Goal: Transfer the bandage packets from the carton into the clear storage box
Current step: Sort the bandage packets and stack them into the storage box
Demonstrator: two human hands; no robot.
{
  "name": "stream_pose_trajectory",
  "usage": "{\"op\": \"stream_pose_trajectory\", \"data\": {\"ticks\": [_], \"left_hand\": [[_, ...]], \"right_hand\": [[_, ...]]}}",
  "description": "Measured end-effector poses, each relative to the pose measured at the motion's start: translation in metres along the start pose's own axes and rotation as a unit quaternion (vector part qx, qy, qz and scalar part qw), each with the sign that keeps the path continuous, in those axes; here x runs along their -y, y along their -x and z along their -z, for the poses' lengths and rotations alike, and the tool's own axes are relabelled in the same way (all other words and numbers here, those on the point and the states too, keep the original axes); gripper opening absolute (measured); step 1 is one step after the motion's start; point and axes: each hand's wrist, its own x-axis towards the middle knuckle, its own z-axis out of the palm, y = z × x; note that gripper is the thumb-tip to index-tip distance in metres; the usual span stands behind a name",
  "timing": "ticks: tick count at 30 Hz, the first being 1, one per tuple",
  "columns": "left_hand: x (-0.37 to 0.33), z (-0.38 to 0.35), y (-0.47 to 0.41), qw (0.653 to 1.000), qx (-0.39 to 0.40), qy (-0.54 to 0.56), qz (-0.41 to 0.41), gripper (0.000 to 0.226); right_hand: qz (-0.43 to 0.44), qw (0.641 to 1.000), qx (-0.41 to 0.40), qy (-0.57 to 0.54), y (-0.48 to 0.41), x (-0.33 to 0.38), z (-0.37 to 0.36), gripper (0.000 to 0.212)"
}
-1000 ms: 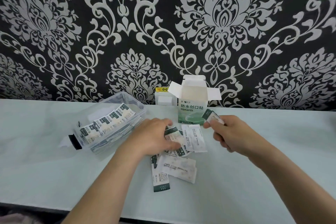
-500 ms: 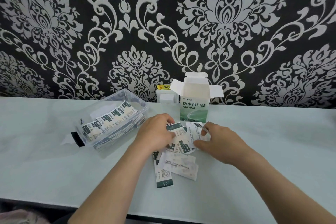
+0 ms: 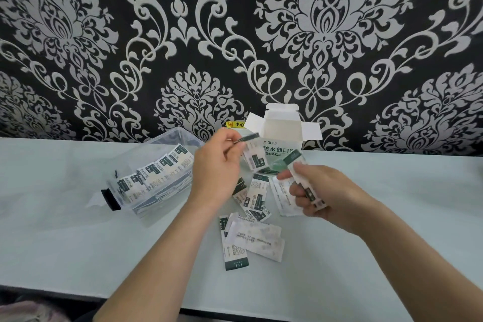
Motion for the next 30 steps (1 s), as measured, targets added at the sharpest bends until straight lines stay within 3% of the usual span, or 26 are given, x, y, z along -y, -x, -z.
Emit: {"op": "stream_pose_trajectory", "data": {"ticks": [3,7,10,15,18,22,30], "left_hand": [[-0.007,0.01,-0.002,0.986,-0.026,0.154,0.06,0.021],[-0.013,0.012,0.002,0.951,0.053,0.266,0.151,0.019],[-0.017,0.004,0.009,0.944,0.121,0.256,0.166,0.024],[-0.018,-0.006,0.014,0.932,0.164,0.26,0.193,0.028],[-0.019,-0.007,0.016,0.935,0.18,0.235,0.193,0.02],[-0.017,-0.005,0.013,0.945,0.177,0.199,0.19,0.016],[-0.012,-0.002,0.012,0.969,0.191,0.095,0.127,0.018]], "right_hand": [[-0.002,0.992,0.053,-0.111,0.007,0.005,0.0,0.039],[0.018,0.99,0.063,-0.126,0.01,0.005,-0.003,0.034],[0.033,0.988,0.072,-0.133,0.01,0.004,-0.006,0.026],[0.109,0.994,0.008,-0.013,0.01,0.0,-0.014,0.02],[0.105,0.993,0.018,0.043,0.014,0.0,-0.019,0.032],[0.053,0.996,0.067,-0.03,0.016,0.003,-0.02,0.055],[-0.01,0.989,0.113,-0.093,0.014,0.002,-0.019,0.058]]}}
